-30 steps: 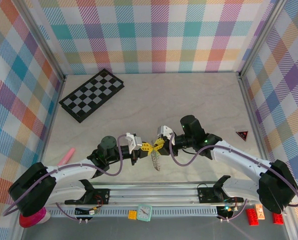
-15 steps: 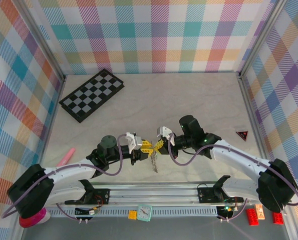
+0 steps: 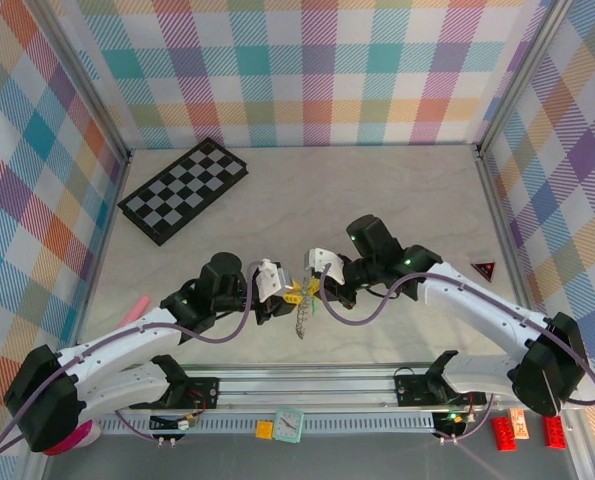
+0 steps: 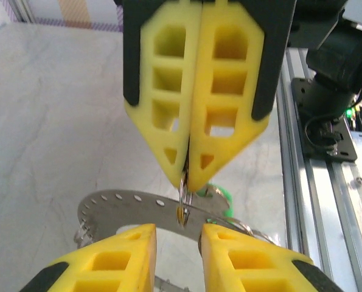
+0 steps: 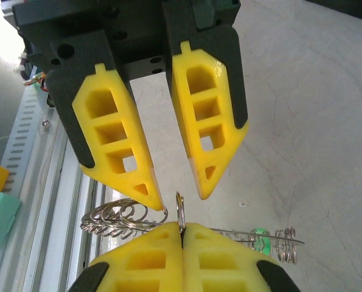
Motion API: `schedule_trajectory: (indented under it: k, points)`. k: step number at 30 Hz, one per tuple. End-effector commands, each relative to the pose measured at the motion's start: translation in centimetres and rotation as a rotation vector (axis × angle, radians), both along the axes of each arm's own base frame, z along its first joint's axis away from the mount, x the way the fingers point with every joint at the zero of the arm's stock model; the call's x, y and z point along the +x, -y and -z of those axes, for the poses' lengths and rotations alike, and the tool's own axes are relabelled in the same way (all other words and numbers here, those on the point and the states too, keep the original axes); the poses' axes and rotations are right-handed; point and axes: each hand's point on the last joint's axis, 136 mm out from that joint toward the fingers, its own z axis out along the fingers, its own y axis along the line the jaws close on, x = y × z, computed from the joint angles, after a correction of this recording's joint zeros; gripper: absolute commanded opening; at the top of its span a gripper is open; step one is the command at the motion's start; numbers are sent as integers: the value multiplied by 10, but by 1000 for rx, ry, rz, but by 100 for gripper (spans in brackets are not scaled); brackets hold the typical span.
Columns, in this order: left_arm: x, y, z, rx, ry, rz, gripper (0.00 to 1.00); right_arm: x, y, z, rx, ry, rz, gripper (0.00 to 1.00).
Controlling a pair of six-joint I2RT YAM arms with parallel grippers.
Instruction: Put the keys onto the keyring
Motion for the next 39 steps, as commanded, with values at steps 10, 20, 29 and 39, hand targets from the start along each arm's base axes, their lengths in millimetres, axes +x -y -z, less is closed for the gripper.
schedule_trajectory:
  k: [10, 20, 29, 39]
  points:
    - [-5, 3, -5, 6, 6, 37, 18, -10, -11, 0, -73, 54, -98, 0]
    - [-8, 12, -18, -52, 1, 82, 10, -18, -16, 1, -40, 22, -121, 0]
    - [-5, 7, -12, -108, 12, 34, 0, -8, -3, -17, 127, -6, 15, 32]
    - [-5, -2, -9, -181, 48, -16, 0, -3, 19, -5, 207, -164, 252, 45]
